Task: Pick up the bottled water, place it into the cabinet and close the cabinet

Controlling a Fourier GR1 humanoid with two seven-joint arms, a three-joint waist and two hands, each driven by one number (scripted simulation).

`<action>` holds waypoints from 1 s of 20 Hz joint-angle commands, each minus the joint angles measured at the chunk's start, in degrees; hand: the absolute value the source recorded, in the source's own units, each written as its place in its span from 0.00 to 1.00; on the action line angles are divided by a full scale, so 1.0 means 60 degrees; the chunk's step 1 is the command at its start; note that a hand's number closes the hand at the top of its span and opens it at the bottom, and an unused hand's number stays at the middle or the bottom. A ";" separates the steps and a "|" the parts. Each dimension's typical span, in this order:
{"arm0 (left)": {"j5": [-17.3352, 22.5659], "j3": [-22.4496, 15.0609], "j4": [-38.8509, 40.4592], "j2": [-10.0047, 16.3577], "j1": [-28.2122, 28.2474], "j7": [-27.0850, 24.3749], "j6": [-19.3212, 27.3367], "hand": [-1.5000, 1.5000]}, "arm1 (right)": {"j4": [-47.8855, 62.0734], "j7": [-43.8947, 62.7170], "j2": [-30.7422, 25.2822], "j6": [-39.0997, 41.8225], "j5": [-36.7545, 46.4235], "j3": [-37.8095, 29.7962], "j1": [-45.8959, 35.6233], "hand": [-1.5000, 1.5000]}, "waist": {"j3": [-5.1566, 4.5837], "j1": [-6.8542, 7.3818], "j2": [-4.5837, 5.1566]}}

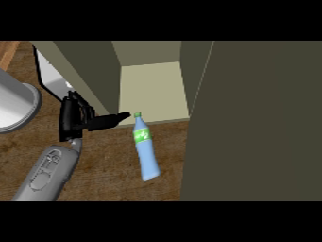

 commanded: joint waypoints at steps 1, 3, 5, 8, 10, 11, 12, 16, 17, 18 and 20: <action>0.1042 0.0425 0.0850 -0.1072 -0.2049 -0.0175 -0.0815 0.00 | -0.0006 -0.0250 0.0020 0.0045 -0.0006 -0.0016 0.0104 0.00 | -0.0057 -0.0230 0.0186; 0.1421 0.0574 0.0868 -0.1040 -0.2106 -0.0559 -0.1346 0.00 | 0.0033 -0.0119 -0.0040 0.0015 0.0031 -0.0174 -0.0146 0.00 | -0.0056 -0.0060 0.0189; 0.1727 0.0751 0.0790 -0.0943 -0.2195 -0.0873 -0.1788 0.00 | -0.0216 0.0029 0.0047 -0.0195 0.0083 -0.0003 0.0158 0.00 | -0.0053 0.0052 0.0125; 0.2074 0.0794 0.1011 -0.1278 -0.2123 -0.1437 -0.2239 0.00 | -0.0277 -0.0148 -0.0086 -0.0152 0.0029 -0.0248 0.0318 0.00 | -0.0038 0.0205 0.0084; 0.2371 0.0995 0.0987 -0.1020 -0.2257 -0.1388 -0.2792 0.00 | -0.0313 -0.0270 -0.0090 -0.0173 0.0118 -0.0132 0.0622 0.00 | -0.0030 0.0331 0.0033; 0.2287 0.0976 0.1323 -0.1310 -0.2361 -0.1601 -0.2600 0.00 | -0.0318 -0.0192 -0.0064 -0.0173 0.0200 0.0021 0.0542 0.00 | -0.0031 0.0358 0.0050; 0.2536 0.1020 0.1129 -0.1101 -0.2194 -0.1696 -0.3177 0.00 | -0.0152 -0.0439 -0.0170 -0.0038 -0.0031 -0.0358 0.0554 0.00 | -0.0022 0.0474 0.0027; 0.2848 0.1036 0.0957 -0.1285 -0.2046 -0.1786 -0.3671 0.00 | -0.0873 0.0466 -0.0015 -0.0538 -0.0151 -0.0319 0.0385 0.00 | -0.0025 0.0684 0.0000; 0.2793 0.1020 0.0995 -0.1201 -0.1903 -0.1910 -0.3787 0.00 | -0.0821 0.0415 -0.0100 -0.0533 0.0140 -0.0123 0.0547 0.00 | -0.0021 0.0742 -0.0020; 0.2829 0.0940 0.1000 -0.1541 -0.1847 -0.2061 -0.3707 0.00 | -0.1015 0.0259 0.0211 -0.0780 0.0471 0.0279 0.0609 0.00 | -0.0025 0.0693 -0.0027; 0.3102 0.0981 0.0281 -0.1071 -0.1538 -0.1570 -0.4270 0.00 | -0.0968 0.0116 -0.0154 -0.0491 0.0059 -0.0173 0.0951 0.00 | -0.0012 0.0834 -0.0070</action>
